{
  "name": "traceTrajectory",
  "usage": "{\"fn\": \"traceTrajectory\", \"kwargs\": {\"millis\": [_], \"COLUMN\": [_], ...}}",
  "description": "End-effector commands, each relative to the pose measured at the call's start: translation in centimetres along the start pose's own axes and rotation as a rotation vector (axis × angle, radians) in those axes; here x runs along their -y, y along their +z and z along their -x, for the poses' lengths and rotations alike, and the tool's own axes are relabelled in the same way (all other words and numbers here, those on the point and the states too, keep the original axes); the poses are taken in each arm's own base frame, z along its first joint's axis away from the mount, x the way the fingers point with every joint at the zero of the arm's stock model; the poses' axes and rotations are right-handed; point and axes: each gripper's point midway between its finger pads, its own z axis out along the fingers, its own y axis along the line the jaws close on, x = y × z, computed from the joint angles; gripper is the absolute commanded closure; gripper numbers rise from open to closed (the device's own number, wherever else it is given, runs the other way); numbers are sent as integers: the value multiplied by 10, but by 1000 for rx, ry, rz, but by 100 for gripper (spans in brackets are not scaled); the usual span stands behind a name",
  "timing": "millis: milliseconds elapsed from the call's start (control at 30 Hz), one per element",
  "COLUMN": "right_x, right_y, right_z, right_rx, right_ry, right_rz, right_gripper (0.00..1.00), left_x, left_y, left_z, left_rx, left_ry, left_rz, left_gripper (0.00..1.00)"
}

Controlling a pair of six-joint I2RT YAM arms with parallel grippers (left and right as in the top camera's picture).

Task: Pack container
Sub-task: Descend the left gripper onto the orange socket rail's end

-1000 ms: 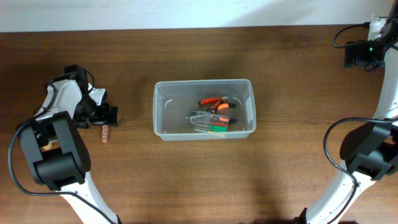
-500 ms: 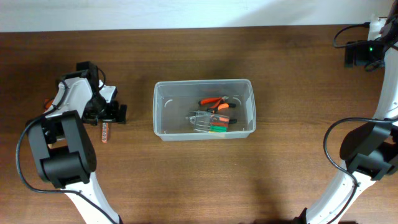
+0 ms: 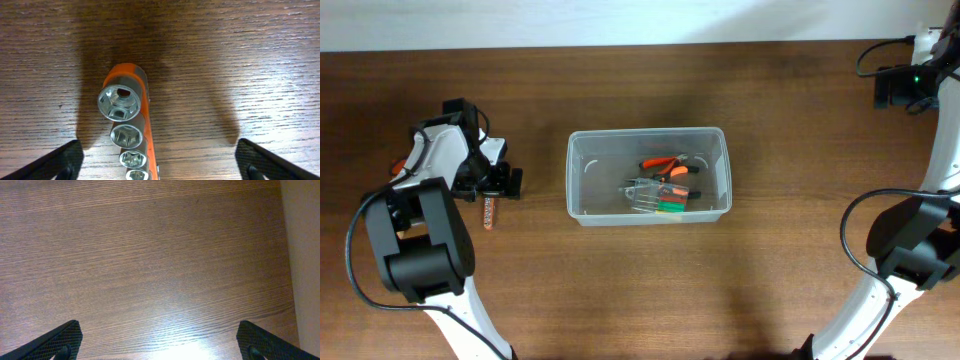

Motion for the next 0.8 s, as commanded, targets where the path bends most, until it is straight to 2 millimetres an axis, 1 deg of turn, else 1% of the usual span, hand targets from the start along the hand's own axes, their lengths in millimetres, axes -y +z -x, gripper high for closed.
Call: {"fn": "traceTrajectory", "kwargs": {"millis": [0,400,500,533,567,767], "right_x": [4,4,4,4,4,4], "right_y": [-4,-4,-4,-4,-4,-4], "right_z": [1,1,1,1,1,1], "right_rx": [12,12,12,12,12,12], "right_ry": [8,8,8,8,8,8], "right_rz": [-2,-2,-2,-2,-2,-2], "right_gripper": [1,1,1,1,1,1], "left_x": [-3,-3,-3,-3,-3,-3], "left_y": [6,6,6,6,6,6], "left_z": [-4,-4,-4,-4,-4,-5], "left_rx": [-21,-20,-20,-20,-21,-24], "left_ry": [-29,-43,-43,-43,-43,-43], "left_rz": [5,1,1,1,1,1], "left_gripper": [6,7,11,17,19,23]}}
